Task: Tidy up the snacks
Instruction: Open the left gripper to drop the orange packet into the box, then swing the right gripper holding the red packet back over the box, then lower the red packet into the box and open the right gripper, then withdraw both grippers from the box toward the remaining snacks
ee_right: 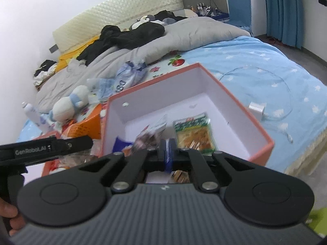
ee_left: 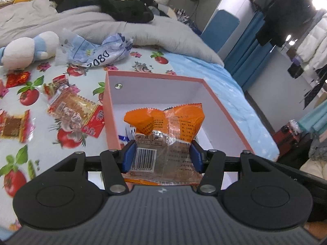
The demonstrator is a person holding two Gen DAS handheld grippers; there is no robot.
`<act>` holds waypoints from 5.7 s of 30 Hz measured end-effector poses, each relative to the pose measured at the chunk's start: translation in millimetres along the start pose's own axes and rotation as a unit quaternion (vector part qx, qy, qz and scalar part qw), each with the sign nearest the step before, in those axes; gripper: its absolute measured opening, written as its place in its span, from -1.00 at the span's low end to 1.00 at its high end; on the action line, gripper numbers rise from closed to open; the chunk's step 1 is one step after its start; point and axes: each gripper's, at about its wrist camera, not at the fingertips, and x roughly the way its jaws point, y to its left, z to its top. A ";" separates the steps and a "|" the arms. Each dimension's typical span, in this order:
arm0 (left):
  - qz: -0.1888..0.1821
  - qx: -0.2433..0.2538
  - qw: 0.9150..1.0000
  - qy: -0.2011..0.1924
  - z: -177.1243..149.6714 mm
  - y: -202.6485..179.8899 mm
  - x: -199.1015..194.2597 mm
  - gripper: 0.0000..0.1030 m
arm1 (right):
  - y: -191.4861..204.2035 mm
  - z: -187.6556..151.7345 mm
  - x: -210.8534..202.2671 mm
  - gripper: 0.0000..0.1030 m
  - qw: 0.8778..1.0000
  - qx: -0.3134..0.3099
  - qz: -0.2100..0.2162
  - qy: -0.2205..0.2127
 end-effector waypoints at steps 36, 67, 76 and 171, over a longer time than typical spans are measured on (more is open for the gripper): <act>0.000 0.002 1.000 0.011 -39.3 11.6 -31.7 0.71 | -23.9 -59.3 -11.2 -0.44 0.997 0.019 -0.017 0.078; 0.016 -0.019 1.000 0.018 -77.2 40.4 -71.1 0.71 | -20.9 -157.6 21.0 -0.64 0.978 -0.067 -0.085 0.177; 0.015 -0.015 1.000 0.013 -73.6 41.6 -77.6 0.71 | -8.0 -112.3 -42.6 -0.65 0.991 -0.042 -0.056 0.114; 0.143 -0.104 0.983 -0.046 -79.1 196.9 -143.6 0.71 | 183.4 -71.1 23.7 0.25 0.979 -0.148 0.135 0.037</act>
